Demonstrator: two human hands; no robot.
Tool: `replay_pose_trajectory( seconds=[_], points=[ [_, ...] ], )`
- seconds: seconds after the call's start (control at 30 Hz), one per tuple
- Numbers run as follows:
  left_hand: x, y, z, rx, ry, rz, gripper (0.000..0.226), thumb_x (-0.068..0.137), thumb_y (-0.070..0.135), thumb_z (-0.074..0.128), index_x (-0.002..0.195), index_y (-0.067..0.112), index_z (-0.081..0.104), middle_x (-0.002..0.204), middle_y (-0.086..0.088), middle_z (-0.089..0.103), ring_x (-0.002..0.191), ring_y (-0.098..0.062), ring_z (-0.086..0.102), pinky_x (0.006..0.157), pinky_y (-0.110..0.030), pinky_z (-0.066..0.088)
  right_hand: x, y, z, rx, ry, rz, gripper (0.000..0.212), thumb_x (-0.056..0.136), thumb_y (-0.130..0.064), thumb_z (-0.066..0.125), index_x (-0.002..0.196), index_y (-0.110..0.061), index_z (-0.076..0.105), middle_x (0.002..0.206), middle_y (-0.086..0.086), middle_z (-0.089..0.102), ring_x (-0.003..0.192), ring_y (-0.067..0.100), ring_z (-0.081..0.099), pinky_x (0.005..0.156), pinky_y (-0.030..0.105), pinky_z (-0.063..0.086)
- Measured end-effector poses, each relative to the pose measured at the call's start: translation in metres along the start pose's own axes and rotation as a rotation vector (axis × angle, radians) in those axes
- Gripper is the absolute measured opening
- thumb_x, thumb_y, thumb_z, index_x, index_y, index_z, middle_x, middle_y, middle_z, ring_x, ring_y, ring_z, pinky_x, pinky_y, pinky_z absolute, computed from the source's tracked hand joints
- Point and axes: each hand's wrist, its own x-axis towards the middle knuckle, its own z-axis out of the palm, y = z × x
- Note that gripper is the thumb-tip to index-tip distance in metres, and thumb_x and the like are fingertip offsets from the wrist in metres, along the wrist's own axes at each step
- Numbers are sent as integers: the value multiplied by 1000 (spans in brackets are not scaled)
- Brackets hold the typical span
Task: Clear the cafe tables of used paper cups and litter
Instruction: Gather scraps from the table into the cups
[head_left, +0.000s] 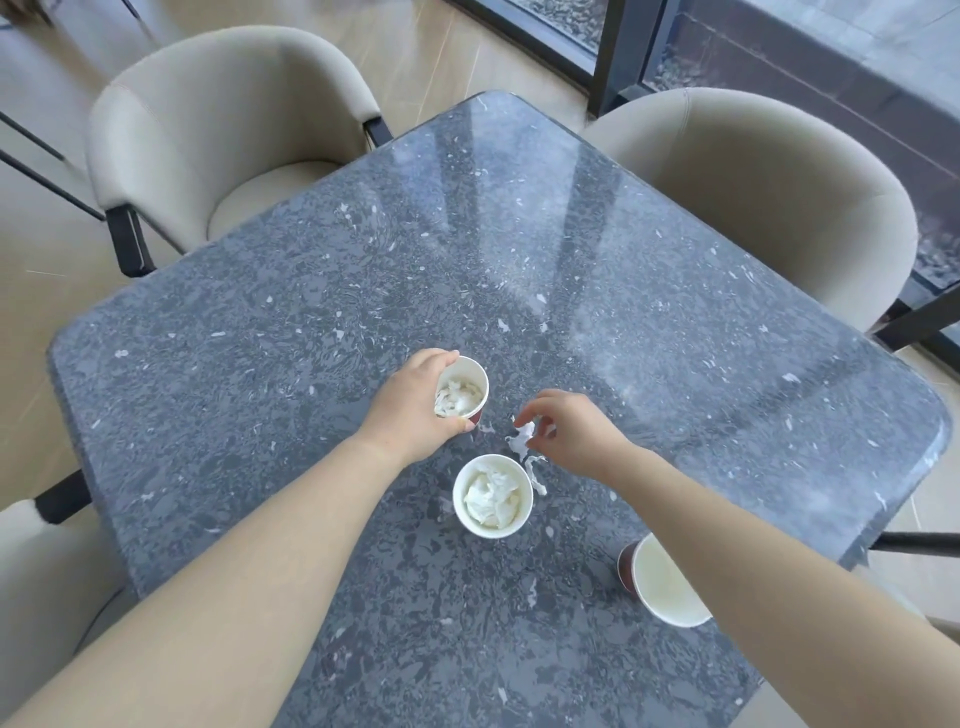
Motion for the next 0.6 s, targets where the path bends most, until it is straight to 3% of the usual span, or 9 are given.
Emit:
replay_pose_trajectory(
  seconds=[0.07,0.17,0.27,0.33,0.6],
  points=[
    [0,-1,0,-2,-1,-2,86,67,33,80,140,23,35,143,8,35,129,-16,38,103,-30,31,-3,2,-1,-19,-4,-24,23,75,-6,70,96,-14,68,99,2,62,84,17,60,83,33,49],
    [0,-1,1,-3,-3,-5,87,67,33,80,140,23,35,144,8,34,130,-16,38,104,-31,31,-5,5,-2,-89,-64,-48,39,73,-17,74,110,-20,63,121,0,54,109,18,52,92,26,40],
    [0,-1,1,-5,5,-4,87,66,33,81,139,23,35,144,8,35,129,-16,39,103,-28,31,-6,7,1,-220,-216,-69,67,69,-28,78,129,-25,48,142,0,36,125,20,37,103,34,34],
    [0,-1,1,-4,10,-2,86,66,33,81,139,23,36,143,8,36,129,-15,39,102,-27,31,-7,5,7,-298,-271,-80,75,67,-33,78,133,-27,43,143,0,32,126,22,34,103,38,36],
    [-8,-5,1,3,-3,-4,85,68,33,79,140,23,34,144,7,34,130,-15,38,103,-28,30,-8,0,14,-270,-280,-47,26,79,-7,63,104,-15,63,109,4,50,97,24,54,83,37,47]
  ],
)
